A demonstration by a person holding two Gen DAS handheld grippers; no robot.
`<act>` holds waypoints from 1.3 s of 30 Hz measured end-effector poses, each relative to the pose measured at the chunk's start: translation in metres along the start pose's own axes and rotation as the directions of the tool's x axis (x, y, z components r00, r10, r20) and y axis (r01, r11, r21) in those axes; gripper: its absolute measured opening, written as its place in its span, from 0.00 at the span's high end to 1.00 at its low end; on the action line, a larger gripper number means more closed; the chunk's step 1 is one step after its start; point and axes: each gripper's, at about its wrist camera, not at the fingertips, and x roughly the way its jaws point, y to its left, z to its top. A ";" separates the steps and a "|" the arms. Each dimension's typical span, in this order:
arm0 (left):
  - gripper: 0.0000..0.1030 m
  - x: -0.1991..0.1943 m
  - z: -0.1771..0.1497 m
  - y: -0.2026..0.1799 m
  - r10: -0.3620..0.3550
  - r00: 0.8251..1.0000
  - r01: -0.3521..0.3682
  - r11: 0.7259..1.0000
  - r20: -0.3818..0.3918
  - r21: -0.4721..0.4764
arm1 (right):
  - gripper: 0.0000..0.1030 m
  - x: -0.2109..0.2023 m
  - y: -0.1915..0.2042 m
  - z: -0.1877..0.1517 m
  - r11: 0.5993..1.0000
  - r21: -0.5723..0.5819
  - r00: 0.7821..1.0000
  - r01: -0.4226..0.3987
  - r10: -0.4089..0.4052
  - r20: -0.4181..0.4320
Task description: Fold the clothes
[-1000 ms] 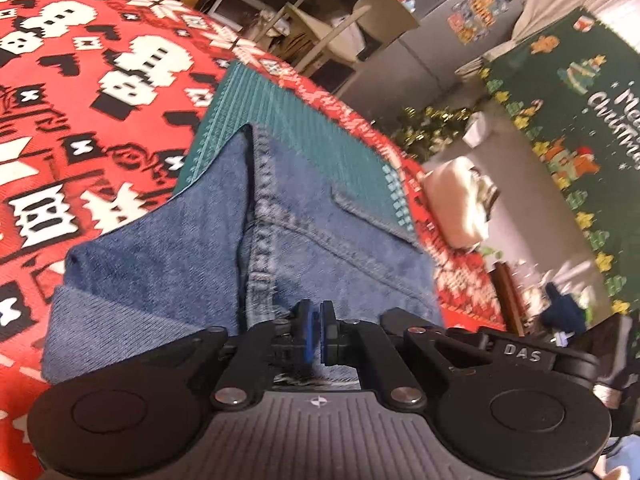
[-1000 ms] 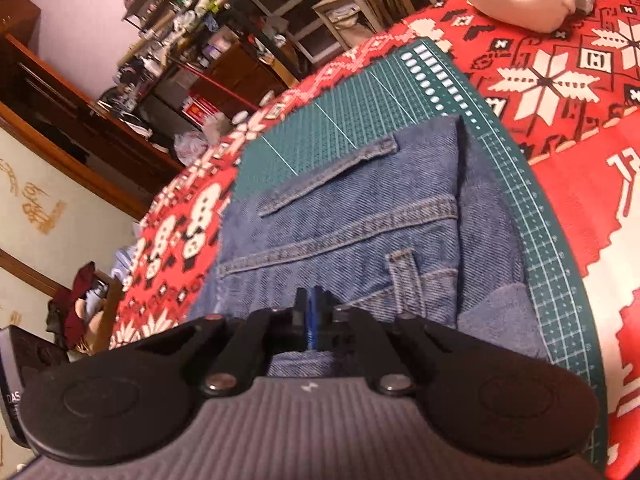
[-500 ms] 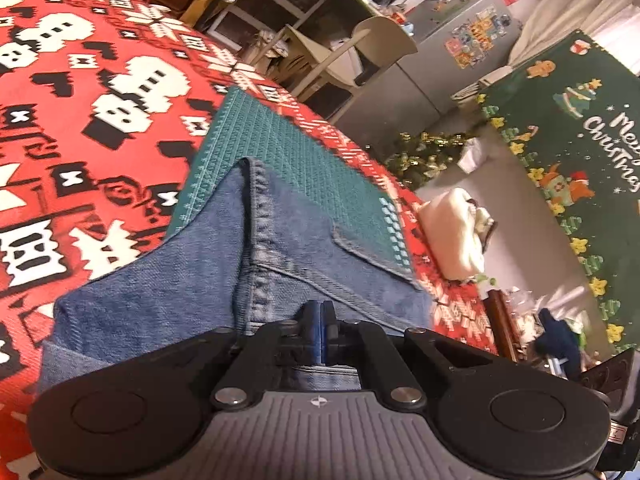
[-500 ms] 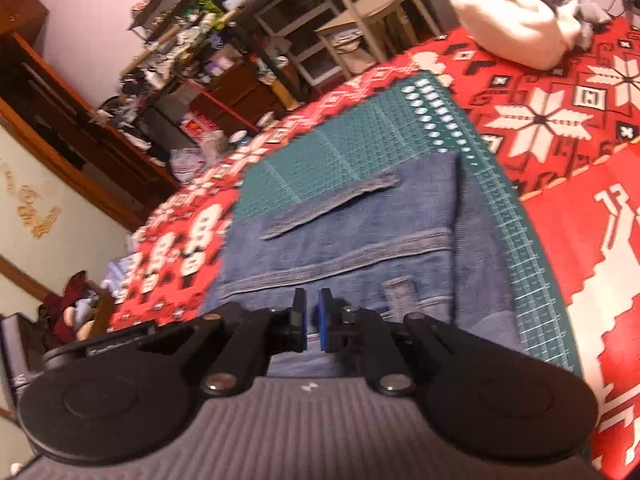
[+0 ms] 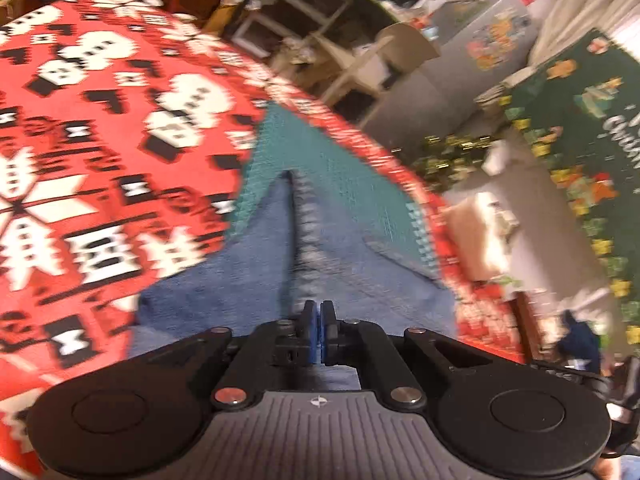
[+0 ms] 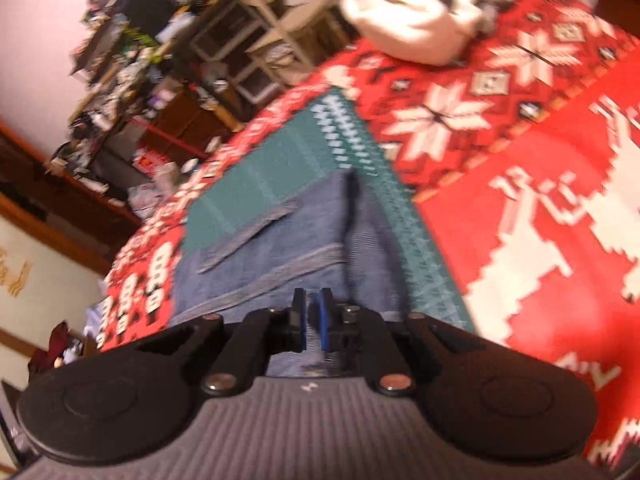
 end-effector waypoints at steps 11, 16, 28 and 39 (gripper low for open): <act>0.98 -0.011 -0.001 0.021 0.032 0.999 -0.033 0.995 -0.013 -0.095 | 1.00 -0.005 -0.021 -0.005 0.995 0.077 0.998 0.057 -0.055 -0.033; 0.97 -0.016 -0.001 0.026 0.057 0.998 -0.058 0.991 -0.014 -0.120 | 1.00 -0.019 -0.023 -0.009 0.992 0.104 0.997 0.072 -0.071 -0.020; 0.98 -0.029 0.011 0.034 -0.055 0.994 0.071 0.982 0.096 -0.173 | 0.92 -0.018 -0.022 0.010 0.992 0.123 0.994 -0.027 0.014 0.105; 0.97 0.018 0.018 0.034 -0.077 0.997 0.081 0.984 0.028 -0.158 | 1.00 0.041 -0.031 0.022 0.990 0.137 0.998 0.010 -0.018 0.056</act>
